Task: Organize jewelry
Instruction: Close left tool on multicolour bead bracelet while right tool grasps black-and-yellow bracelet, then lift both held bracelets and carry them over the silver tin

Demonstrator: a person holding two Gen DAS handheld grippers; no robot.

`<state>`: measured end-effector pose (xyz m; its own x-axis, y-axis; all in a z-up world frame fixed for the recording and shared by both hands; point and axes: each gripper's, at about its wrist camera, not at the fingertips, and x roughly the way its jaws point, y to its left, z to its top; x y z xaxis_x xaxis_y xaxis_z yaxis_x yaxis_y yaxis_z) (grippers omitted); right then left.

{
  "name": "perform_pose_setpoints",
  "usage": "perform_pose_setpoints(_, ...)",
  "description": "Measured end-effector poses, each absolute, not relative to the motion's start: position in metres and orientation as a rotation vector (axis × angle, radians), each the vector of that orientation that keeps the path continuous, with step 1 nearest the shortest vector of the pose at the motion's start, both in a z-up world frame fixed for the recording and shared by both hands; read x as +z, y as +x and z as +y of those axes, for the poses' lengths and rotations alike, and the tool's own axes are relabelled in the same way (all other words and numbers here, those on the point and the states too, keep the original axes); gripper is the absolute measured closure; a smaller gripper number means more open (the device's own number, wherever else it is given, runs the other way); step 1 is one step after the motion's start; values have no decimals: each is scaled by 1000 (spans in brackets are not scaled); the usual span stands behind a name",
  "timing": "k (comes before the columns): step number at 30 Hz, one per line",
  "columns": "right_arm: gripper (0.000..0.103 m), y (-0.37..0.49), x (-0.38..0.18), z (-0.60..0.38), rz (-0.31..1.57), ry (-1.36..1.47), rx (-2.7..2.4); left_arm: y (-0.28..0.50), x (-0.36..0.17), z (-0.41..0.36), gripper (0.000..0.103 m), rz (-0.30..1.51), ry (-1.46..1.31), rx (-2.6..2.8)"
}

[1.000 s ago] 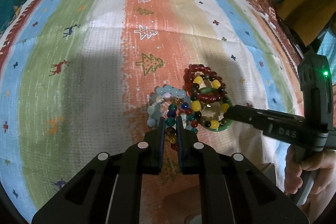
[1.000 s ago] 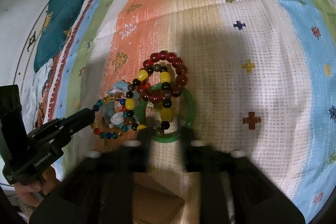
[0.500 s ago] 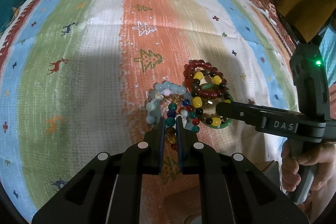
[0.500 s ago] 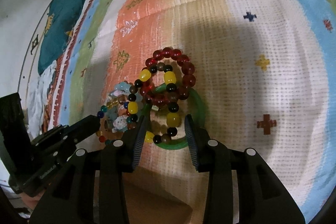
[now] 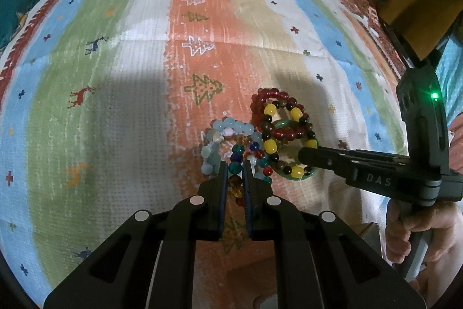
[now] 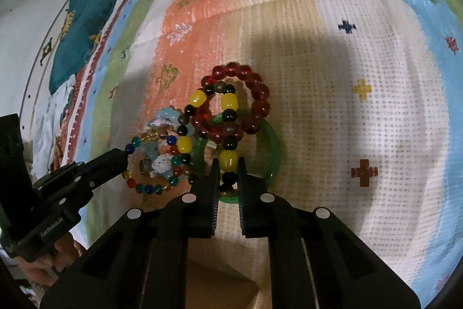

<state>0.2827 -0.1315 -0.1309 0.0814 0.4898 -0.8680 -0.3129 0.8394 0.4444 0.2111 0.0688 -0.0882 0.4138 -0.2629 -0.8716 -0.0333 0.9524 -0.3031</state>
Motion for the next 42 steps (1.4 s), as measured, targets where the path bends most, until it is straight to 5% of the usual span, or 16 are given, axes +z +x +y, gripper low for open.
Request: perform_pose_setpoints(42, 91, 185, -14, -138, 985, -146, 593, 147, -4, 49, 94, 946, -239, -189)
